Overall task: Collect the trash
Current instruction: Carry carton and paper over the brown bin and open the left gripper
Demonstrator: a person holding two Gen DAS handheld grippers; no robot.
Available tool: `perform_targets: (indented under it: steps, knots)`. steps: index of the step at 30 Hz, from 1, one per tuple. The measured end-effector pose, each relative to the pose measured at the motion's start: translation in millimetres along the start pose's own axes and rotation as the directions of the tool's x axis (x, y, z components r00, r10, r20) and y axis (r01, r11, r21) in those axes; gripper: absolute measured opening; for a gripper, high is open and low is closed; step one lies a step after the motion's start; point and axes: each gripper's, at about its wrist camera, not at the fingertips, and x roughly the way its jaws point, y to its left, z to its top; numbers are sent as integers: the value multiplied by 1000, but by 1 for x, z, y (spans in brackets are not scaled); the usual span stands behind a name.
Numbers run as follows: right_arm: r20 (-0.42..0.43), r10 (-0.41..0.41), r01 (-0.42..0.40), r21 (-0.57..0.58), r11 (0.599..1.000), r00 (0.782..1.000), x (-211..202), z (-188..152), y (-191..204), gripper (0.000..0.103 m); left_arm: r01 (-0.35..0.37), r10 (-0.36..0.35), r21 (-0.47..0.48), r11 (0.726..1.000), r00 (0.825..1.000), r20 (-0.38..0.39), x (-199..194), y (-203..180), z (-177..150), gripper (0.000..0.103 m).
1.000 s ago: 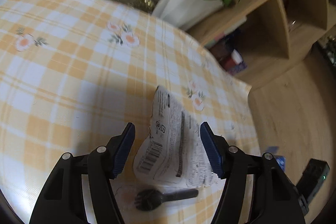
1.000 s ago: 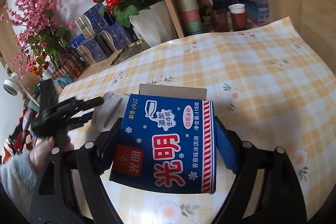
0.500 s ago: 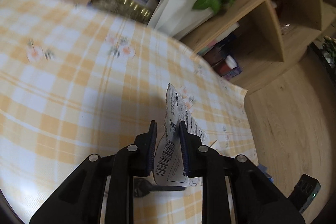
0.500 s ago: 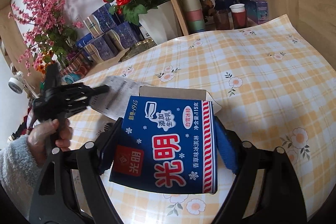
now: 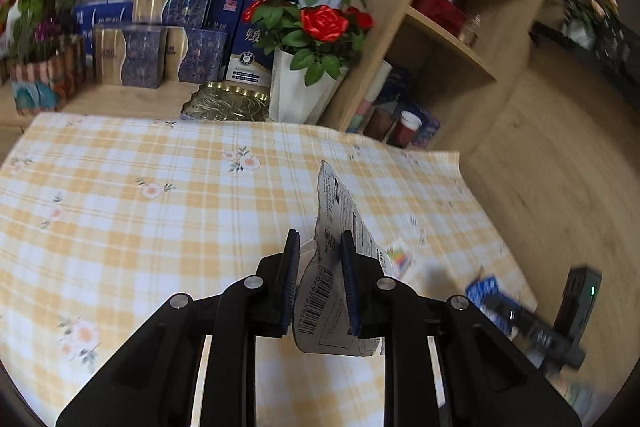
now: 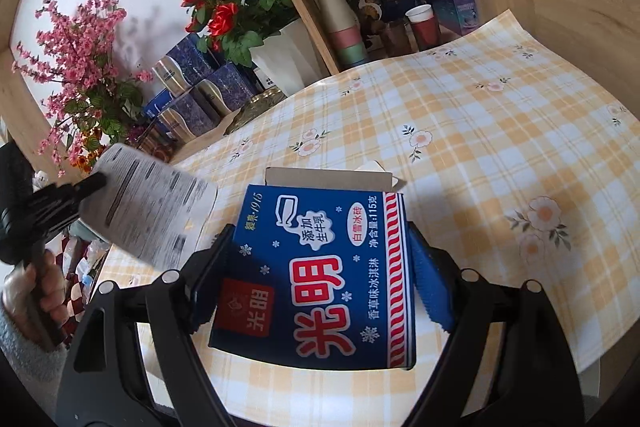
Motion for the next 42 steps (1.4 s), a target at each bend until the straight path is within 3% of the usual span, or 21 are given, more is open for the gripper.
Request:
perform_targets:
  steps: [10,21,33,42]
  knots:
    - [11,20,-20,-40,999,1000,-48,-26,15,80,-2,3,49,999,1000,-16,-75,-23,-66,19]
    - [19,44,-42,-94,995,999,-96,-72,31,80,15,-12,48,999,999,-49,-114,-49,-145,19]
    - [-14,57,-59,-113,992,998,-120,-125,36,80,-44,60,110,993,987,-152,-119,-58,-230,18]
    - [-36,63,-68,-138,988,997,-120,-138,43,80,-83,117,136,987,957,-264,-81,-50,-270,17]
